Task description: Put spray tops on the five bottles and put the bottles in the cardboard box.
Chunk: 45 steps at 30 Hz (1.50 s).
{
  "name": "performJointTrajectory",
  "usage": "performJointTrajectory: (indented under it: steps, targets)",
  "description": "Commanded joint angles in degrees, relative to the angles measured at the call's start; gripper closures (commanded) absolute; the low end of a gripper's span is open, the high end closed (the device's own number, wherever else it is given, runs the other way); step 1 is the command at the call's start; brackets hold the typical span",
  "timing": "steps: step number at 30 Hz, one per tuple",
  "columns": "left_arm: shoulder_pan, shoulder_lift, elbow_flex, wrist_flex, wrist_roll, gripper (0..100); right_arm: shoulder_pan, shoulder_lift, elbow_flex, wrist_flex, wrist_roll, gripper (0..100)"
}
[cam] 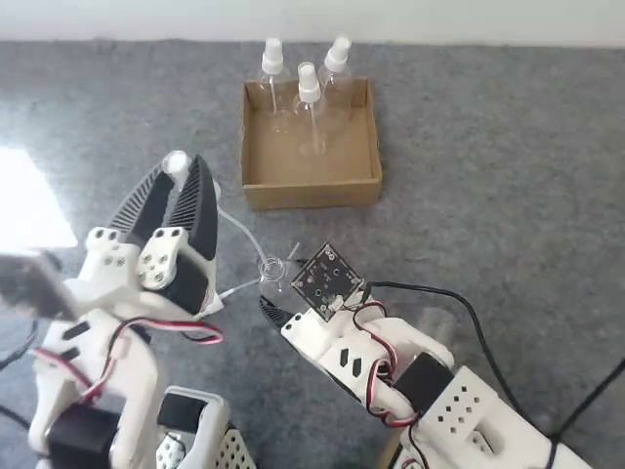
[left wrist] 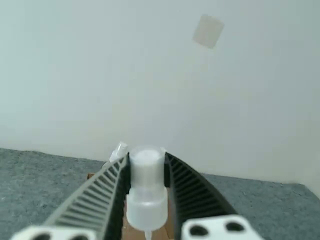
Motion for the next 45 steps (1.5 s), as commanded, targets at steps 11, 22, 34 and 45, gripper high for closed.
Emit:
performJointTrajectory:
  steps: [11,22,34,45]
  targets:
    - [1.1,-0.4,3.5,-2.2,-2.5,98,-0.1,-1.5,-1.1,-1.5,0.6,91.4]
    - [10.1,-0.4,7.4,-1.8,-8.1,98,-0.1,-1.5,-0.9,-4.2,0.6,91.8]
    - [10.3,-0.4,10.2,-1.5,-10.9,98,1.7,-1.6,-1.3,-6.4,0.6,91.8]
    - [10.4,0.0,11.9,-1.8,-11.1,98,3.3,-2.3,-2.2,-8.7,0.6,91.8]
